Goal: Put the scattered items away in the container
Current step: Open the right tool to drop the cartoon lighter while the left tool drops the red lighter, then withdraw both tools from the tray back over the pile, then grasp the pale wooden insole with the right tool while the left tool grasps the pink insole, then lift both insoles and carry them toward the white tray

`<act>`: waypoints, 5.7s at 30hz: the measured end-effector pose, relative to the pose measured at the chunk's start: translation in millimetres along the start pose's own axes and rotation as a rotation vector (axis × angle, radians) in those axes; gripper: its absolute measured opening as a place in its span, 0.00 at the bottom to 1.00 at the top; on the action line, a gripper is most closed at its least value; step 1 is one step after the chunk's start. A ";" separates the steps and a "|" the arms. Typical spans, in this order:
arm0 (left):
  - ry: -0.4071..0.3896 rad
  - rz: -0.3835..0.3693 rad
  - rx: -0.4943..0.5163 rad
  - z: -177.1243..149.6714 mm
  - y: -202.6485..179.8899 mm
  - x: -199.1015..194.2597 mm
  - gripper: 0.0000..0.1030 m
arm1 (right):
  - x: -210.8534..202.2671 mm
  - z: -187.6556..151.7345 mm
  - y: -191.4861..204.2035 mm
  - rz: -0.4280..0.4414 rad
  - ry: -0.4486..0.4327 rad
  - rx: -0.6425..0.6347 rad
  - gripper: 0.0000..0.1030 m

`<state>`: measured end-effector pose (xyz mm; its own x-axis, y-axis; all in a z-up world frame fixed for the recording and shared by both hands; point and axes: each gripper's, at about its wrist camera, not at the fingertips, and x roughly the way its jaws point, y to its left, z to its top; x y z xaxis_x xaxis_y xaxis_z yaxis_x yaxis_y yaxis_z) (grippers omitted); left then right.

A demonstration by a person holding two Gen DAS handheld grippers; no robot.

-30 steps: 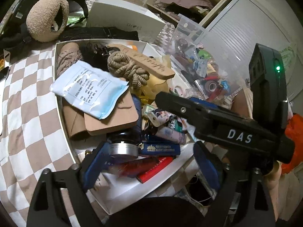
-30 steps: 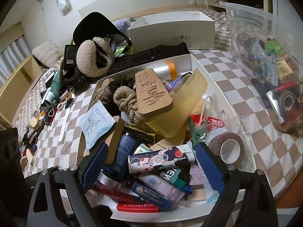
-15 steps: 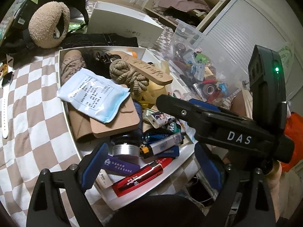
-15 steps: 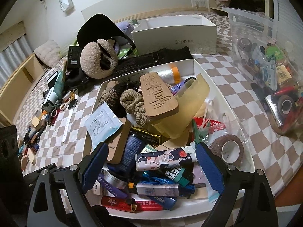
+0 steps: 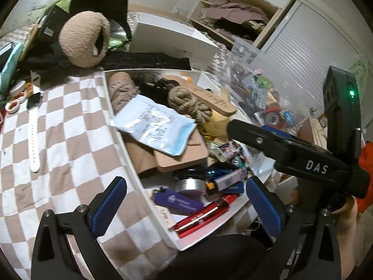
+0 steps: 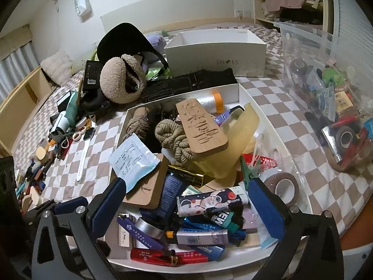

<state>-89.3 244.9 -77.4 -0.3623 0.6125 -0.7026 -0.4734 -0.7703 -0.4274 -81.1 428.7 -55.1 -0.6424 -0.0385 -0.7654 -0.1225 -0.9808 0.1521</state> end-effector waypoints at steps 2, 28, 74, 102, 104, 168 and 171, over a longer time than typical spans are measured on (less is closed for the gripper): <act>-0.012 0.012 -0.003 1.4 5.6 -5.0 1.00 | -0.5 0.9 4.4 -0.003 0.000 -0.010 1.00; -0.145 0.228 -0.077 9.2 107.3 -93.2 1.00 | 9.9 12.7 107.8 0.124 -0.024 -0.092 1.00; -0.218 0.588 -0.167 -24.6 271.1 -165.1 1.00 | 84.3 -40.9 215.0 0.207 -0.010 -0.202 1.00; -0.194 0.642 -0.319 -60.1 336.6 -207.3 0.81 | 105.6 -67.6 245.3 0.318 0.098 -0.243 1.00; -0.213 0.647 -0.361 -64.2 340.3 -214.7 0.81 | 101.9 -71.5 257.7 0.367 0.095 -0.269 1.00; 0.356 0.527 -0.086 -107.5 304.1 -185.9 0.36 | 91.8 -107.5 354.2 0.577 0.242 -0.607 0.43; 0.367 0.535 -0.063 -105.6 302.0 -184.2 0.31 | 89.0 -101.5 338.3 0.556 0.241 -0.590 0.43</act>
<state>-80.8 -119.3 -137.1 -0.2319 0.0491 -0.9715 -0.2513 -0.9679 0.0110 -102.9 74.1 -135.2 -0.3050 -0.5189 -0.7985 0.6218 -0.7436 0.2458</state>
